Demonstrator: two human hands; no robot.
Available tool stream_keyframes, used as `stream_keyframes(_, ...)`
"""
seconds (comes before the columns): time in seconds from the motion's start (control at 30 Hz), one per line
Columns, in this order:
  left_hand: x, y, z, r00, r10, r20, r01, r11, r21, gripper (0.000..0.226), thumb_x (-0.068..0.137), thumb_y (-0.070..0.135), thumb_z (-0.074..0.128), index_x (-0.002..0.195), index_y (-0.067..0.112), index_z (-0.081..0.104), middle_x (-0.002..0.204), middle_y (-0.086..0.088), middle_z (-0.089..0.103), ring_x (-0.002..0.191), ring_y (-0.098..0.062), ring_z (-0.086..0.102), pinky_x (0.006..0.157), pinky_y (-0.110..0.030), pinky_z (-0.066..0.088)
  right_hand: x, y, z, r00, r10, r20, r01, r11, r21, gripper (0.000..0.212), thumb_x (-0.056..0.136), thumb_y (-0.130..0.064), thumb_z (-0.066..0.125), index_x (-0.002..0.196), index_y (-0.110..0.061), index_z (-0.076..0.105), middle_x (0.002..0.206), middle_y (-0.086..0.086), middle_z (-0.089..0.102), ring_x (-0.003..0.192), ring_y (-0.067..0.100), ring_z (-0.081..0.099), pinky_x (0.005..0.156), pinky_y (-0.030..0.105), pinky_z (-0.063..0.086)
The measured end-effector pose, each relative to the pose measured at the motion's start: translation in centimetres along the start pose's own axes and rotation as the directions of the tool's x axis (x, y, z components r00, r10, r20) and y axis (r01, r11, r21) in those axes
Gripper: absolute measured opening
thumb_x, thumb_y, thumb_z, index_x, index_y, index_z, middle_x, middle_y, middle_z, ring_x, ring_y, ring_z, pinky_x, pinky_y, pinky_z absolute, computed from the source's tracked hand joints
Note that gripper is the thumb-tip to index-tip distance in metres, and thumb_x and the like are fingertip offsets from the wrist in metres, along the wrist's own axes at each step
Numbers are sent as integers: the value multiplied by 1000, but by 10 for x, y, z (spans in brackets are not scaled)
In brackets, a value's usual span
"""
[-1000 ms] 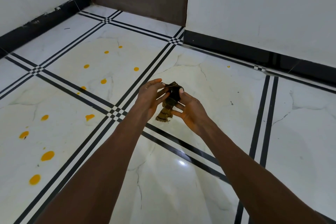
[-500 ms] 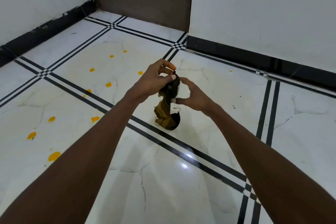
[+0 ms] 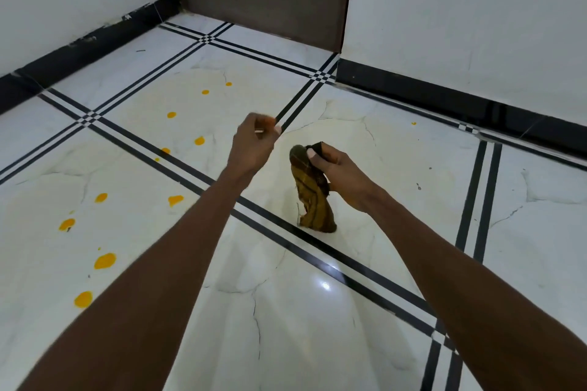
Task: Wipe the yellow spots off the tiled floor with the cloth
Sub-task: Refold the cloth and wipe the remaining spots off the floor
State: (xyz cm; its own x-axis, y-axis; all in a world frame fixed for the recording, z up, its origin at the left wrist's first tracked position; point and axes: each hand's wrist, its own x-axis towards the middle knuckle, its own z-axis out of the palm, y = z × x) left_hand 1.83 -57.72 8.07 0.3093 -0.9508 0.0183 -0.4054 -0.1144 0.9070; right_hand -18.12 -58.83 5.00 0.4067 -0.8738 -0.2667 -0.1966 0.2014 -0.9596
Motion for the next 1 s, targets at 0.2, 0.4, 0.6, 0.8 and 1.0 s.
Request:
stream_keyframes(0.2, -49, -39, 25, 825, -504, 255, 531, 846, -46, 59, 103, 60, 48, 115, 7, 69, 121, -15, 74, 116, -29, 69, 108, -44, 54, 2, -22, 0, 999, -10, -49, 8, 999, -41, 31, 107, -41, 53, 119, -17, 68, 114, 5, 71, 104, 16, 66, 81, 31, 58)
stream_keyframes(0.4, -52, -24, 30, 805, -417, 423, 572, 736, -362, 67, 102, 64, 44, 138, 11, 62, 132, -10, 70, 127, -24, 64, 117, -44, 46, 4, -46, -2, 995, -16, -94, 14, 1000, -23, 17, 109, -41, 48, 112, -35, 64, 116, -3, 69, 110, 19, 65, 90, 43, 57)
stream_keyframes(0.6, -45, -19, 18, 864, -321, 389, 486, 735, -474, 48, 97, 40, 71, 134, 9, 67, 126, -7, 75, 123, -22, 69, 112, -40, 52, 6, -57, -5, 984, -82, -161, 61, 989, -133, 32, 111, -40, 42, 125, -18, 60, 125, 12, 67, 111, 25, 67, 84, 37, 61)
stream_keyframes(0.8, -41, -18, 15, 935, -275, 224, 346, 848, -401, 32, 97, 27, 73, 118, 3, 74, 100, -5, 79, 95, -17, 76, 81, -27, 61, 6, -60, 1, 961, -223, -164, 158, 928, -337, 34, 110, -40, 44, 123, -14, 62, 115, 9, 71, 110, 25, 69, 97, 49, 61)
stream_keyframes(1.0, -38, -17, 12, 979, -175, 107, 201, 925, -322, 25, 98, 29, 72, 115, 11, 76, 106, -10, 79, 96, -19, 77, 85, -32, 63, 1, -56, 2, 938, -290, -192, 189, 888, -419, 33, 110, -38, 46, 118, -12, 64, 108, 9, 73, 103, 28, 72, 93, 53, 62)
